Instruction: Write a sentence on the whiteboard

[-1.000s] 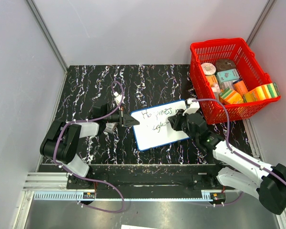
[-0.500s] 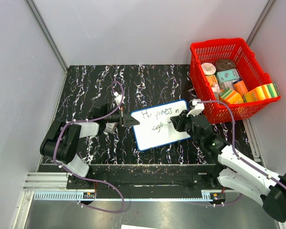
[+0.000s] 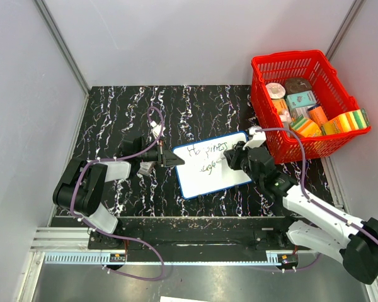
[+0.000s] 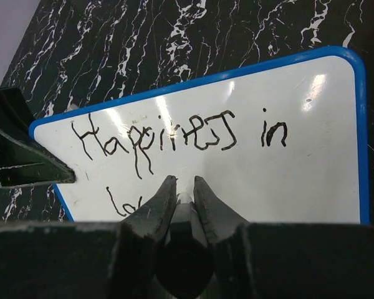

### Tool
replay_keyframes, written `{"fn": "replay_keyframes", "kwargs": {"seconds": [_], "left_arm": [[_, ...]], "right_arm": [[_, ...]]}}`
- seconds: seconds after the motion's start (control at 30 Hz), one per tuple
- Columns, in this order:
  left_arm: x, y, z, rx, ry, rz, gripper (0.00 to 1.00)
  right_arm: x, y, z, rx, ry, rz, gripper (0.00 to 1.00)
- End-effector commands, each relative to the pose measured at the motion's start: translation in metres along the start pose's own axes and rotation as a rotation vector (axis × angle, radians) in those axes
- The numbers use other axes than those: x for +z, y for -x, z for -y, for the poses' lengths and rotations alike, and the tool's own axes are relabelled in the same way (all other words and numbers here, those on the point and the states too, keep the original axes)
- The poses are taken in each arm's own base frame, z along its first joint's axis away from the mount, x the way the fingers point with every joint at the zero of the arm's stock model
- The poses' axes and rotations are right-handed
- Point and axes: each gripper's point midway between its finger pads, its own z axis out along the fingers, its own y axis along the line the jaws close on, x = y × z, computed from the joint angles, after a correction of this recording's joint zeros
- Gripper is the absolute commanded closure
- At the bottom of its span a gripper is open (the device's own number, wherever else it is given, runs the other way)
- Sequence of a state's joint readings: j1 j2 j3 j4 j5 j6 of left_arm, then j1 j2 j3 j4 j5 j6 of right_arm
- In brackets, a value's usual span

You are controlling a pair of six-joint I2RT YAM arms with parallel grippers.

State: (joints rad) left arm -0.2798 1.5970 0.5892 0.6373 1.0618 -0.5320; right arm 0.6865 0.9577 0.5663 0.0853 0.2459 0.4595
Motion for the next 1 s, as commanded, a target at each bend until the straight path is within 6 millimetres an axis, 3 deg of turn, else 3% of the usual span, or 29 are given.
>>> {"fn": "replay_keyframes", "kwargs": {"seconds": [0.0, 0.53, 0.97], "left_arm": [[0.001, 0.005, -0.023, 0.099, 0.108, 0.032, 1.0], [0.001, 0.005, -0.023, 0.099, 0.108, 0.032, 1.0], [0.001, 0.005, -0.023, 0.099, 0.109, 0.032, 1.0]], "right_arm": [[0.003, 0.031, -0.012, 0.014, 0.021, 0.09, 1.0], [0.008, 0.01, 0.006, -0.008, -0.045, 0.046, 1.0], [0.001, 0.013, 0.023, -0.038, -0.123, 0.059, 1.0]]}}
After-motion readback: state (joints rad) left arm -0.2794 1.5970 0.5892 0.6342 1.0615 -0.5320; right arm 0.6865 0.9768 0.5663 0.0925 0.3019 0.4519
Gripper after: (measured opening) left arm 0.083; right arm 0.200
